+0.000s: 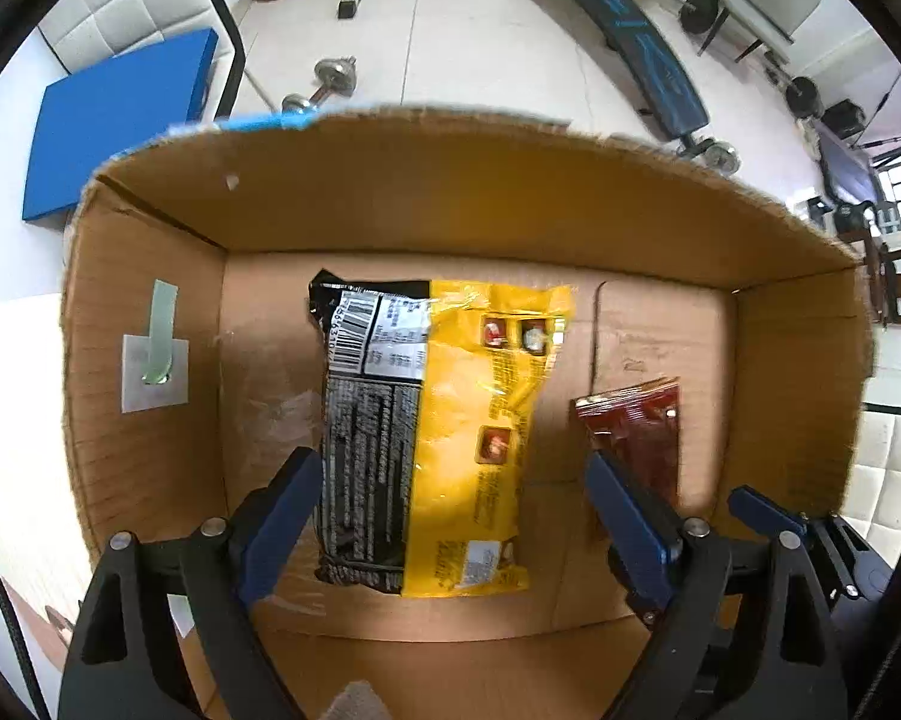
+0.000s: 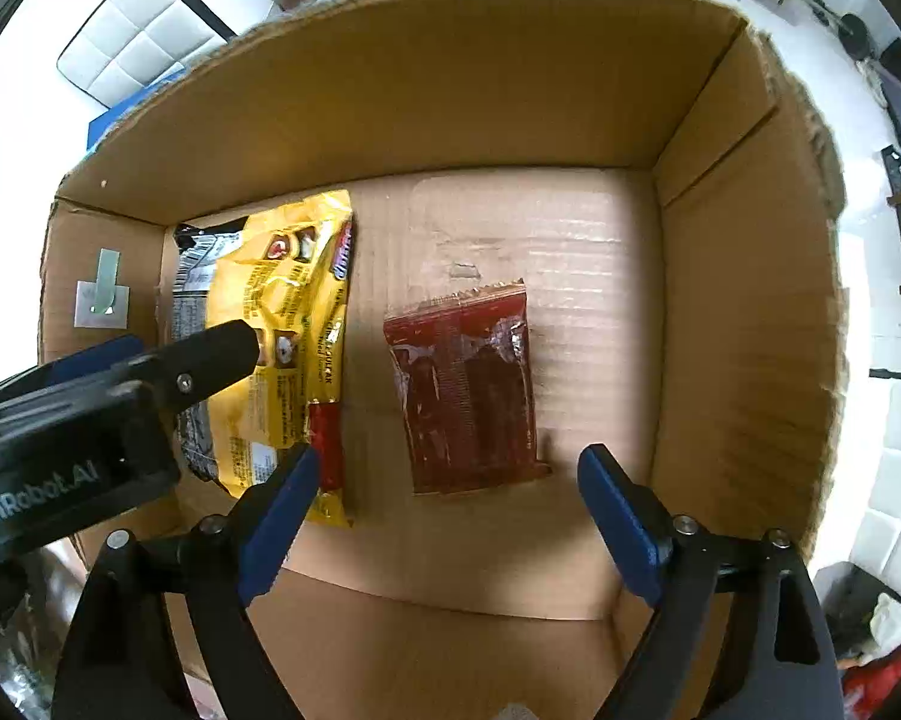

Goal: Organize snacks
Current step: 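Carry both packets into the cardboard box and open both tools, then grasp the orange packet with the left tool while the right tool grasps the candy-ball bag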

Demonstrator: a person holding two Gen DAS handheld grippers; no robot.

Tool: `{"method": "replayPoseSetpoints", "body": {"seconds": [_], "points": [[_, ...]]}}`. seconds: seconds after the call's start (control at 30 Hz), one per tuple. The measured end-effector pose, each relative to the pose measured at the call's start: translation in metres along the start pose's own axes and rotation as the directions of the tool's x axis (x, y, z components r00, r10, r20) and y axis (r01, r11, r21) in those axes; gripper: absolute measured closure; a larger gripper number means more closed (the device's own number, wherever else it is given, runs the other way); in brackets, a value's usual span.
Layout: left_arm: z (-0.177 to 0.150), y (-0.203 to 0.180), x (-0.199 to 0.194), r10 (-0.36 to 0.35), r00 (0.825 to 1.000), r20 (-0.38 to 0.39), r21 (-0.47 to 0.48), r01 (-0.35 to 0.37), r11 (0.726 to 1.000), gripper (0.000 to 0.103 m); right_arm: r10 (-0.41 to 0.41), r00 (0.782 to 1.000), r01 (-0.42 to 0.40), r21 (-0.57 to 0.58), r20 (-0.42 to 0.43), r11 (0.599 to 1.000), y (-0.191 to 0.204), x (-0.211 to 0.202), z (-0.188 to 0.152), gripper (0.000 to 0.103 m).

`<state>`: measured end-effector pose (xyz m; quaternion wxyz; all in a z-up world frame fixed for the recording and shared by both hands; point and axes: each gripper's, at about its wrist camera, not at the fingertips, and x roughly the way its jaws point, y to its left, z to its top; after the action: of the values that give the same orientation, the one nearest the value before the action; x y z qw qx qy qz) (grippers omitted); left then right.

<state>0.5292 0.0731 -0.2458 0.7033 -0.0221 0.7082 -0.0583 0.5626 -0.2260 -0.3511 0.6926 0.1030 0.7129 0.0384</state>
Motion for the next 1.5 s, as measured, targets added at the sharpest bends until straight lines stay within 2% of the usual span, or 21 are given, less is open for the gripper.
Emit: {"method": "replayPoseSetpoints", "body": {"seconds": [0.2,0.33,0.47,0.67,1.0,1.23,1.5], "points": [[-0.02,0.0,-0.034,0.013,0.994,0.105,0.021,-0.015,1.0,0.013,-0.038,0.999,0.038,0.015,0.028,0.999,0.005,-0.021,-0.008,0.009],[-0.026,0.004,-0.046,0.05,0.99,0.133,0.053,-0.057,0.997,0.013,-0.059,0.996,0.059,0.003,0.067,0.998,0.005,-0.036,-0.018,0.007],[-0.032,0.008,-0.052,0.049,0.985,0.163,0.044,-0.057,0.997,0.013,-0.077,0.991,0.076,0.012,0.107,0.997,0.006,-0.049,-0.03,0.007],[-0.058,0.007,-0.066,0.056,0.976,0.21,0.049,-0.068,0.996,0.013,-0.092,0.982,0.09,0.019,0.168,0.996,0.01,-0.066,-0.049,0.007],[-0.119,0.003,-0.108,0.076,0.939,0.336,0.057,-0.101,0.993,0.013,-0.121,0.952,0.126,-0.002,0.281,0.992,0.021,-0.104,-0.105,0.007],[-0.158,0.005,-0.131,0.056,0.922,0.384,0.043,-0.079,0.996,0.013,-0.119,0.929,0.138,-0.029,0.352,0.99,0.035,-0.137,-0.156,0.007],[-0.204,0.009,-0.156,0.027,0.902,0.432,0.023,-0.041,0.999,0.013,-0.091,0.909,0.116,-0.038,0.406,0.993,0.045,-0.17,-0.207,0.007]]}}
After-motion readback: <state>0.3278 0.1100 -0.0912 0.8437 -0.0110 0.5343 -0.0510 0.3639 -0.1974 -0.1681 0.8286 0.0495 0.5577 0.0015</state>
